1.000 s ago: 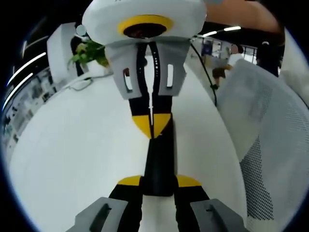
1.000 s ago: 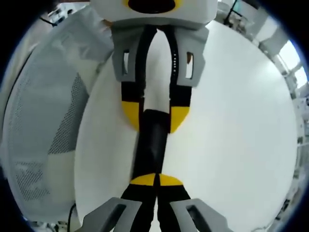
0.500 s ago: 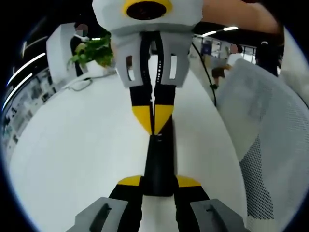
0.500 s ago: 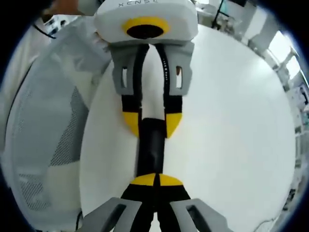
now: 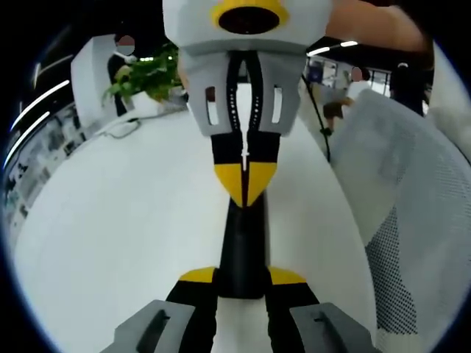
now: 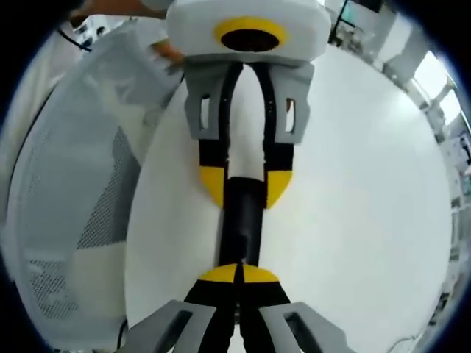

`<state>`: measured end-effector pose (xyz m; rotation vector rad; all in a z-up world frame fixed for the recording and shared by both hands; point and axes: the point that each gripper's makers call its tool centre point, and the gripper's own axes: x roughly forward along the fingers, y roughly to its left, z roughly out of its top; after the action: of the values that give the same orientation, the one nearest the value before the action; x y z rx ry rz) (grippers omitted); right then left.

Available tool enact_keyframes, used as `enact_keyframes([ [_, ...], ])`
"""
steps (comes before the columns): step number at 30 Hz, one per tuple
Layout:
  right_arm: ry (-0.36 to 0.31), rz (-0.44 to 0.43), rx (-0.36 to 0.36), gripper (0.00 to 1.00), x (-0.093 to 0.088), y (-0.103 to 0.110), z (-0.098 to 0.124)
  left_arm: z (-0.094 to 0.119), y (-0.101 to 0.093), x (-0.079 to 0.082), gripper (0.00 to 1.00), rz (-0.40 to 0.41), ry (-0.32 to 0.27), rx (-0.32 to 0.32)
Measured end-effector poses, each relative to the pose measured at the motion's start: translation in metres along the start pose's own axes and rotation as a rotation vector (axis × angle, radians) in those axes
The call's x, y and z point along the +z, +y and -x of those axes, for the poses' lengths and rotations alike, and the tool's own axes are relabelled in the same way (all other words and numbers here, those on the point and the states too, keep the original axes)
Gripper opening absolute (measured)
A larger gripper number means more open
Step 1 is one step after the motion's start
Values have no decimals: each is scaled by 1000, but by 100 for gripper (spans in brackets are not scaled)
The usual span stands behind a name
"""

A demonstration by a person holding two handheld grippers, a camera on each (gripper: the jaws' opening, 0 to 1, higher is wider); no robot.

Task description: Press the specified remote control buttons in sequence, fully releasing each button before pressing the next.

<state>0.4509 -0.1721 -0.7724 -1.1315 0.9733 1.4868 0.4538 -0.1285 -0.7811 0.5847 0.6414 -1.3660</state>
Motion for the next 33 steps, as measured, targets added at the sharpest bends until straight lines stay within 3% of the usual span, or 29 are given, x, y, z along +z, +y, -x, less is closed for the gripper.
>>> enact_keyframes([
  [22, 41, -29, 9, 0, 0, 4, -4, 0, 0, -1, 24, 10, -8, 6],
  [33, 15, -45, -23, 0, 0, 4, -3, 1, -2, 1, 24, 11, -6, 7],
])
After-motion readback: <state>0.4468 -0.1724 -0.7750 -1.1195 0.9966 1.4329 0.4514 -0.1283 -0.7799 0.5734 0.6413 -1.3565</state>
